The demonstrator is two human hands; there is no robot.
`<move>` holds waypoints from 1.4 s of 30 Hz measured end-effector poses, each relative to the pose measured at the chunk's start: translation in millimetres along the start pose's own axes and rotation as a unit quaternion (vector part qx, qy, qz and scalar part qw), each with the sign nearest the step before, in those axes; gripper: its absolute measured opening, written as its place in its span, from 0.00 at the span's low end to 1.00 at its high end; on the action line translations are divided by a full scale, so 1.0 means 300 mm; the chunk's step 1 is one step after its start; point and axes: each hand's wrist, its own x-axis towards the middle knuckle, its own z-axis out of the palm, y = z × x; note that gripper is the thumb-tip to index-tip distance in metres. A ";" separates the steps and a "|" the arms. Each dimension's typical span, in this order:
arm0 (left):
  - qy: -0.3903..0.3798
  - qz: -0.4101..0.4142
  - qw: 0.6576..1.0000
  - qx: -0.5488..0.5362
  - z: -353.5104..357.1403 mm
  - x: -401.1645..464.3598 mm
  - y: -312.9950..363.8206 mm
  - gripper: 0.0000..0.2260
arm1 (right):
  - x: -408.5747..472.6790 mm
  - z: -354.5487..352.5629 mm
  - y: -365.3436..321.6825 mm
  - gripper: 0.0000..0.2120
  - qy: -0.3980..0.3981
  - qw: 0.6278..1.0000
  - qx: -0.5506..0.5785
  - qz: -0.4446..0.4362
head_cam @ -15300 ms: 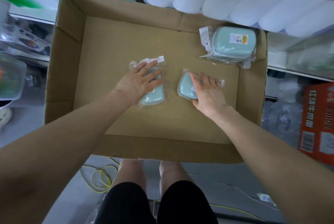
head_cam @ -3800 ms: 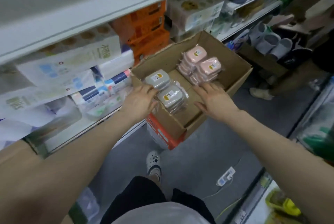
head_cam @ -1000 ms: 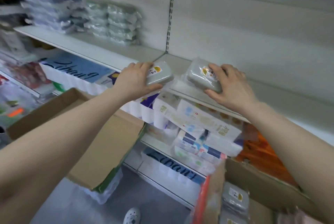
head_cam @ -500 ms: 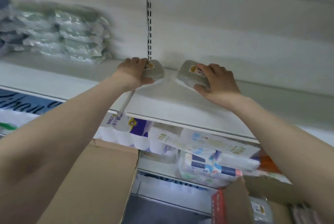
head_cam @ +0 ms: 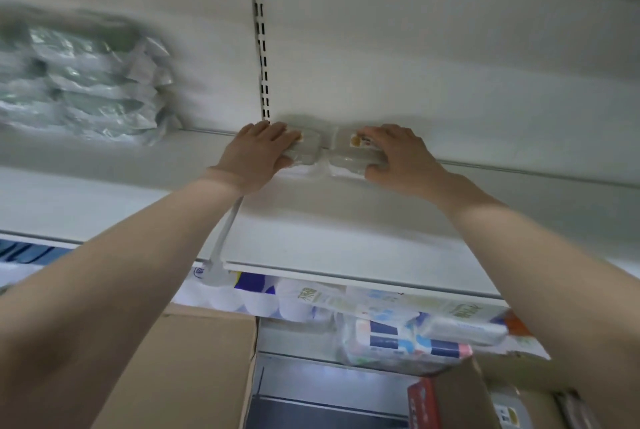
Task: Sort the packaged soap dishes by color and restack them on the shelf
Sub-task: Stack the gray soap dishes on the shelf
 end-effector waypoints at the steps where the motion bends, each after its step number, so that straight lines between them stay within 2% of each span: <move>1: 0.006 -0.004 1.000 -0.006 0.003 -0.003 0.005 0.21 | 0.014 0.017 0.000 0.35 -0.005 1.000 -0.001 -0.011; 5: -0.005 -0.018 1.000 0.001 0.006 -0.012 0.021 0.23 | 0.046 0.100 0.015 0.32 0.009 0.997 -0.040 -0.060; 12: -0.018 -0.037 0.999 0.005 -0.007 -0.018 0.042 0.22 | 0.008 0.098 -0.018 0.28 0.031 0.995 -0.082 -0.047; 14: -0.005 -0.047 0.999 0.005 -0.015 -0.019 0.065 0.21 | -0.013 0.083 -0.022 0.27 0.035 0.995 -0.086 -0.044; 16: -0.001 -0.049 0.999 -0.005 -0.030 -0.022 0.097 0.24 | -0.043 0.059 -0.024 0.29 0.051 0.993 -0.088 -0.052; 21: 0.030 -0.017 0.999 -0.020 -0.099 -0.062 0.225 0.22 | -0.157 -0.011 0.017 0.26 0.060 0.983 -0.150 -0.084; 30: 0.105 0.018 0.994 -0.014 -0.186 -0.198 0.646 0.19 | -0.612 -0.085 0.183 0.25 0.125 0.970 -0.185 -0.096; 36: 0.145 0.036 0.986 -0.079 -0.127 -0.314 1.073 0.16 | -1.050 -0.078 0.375 0.23 0.136 0.976 -0.147 -0.083; 40: 0.118 0.061 0.983 -0.125 0.013 -0.429 1.389 0.13 | -1.370 0.014 0.543 0.22 0.128 0.982 -0.118 -0.071; 42: 0.076 0.064 0.984 -0.146 0.102 -0.495 1.534 0.13 | -1.516 0.103 0.632 0.23 0.082 0.991 -0.100 -0.042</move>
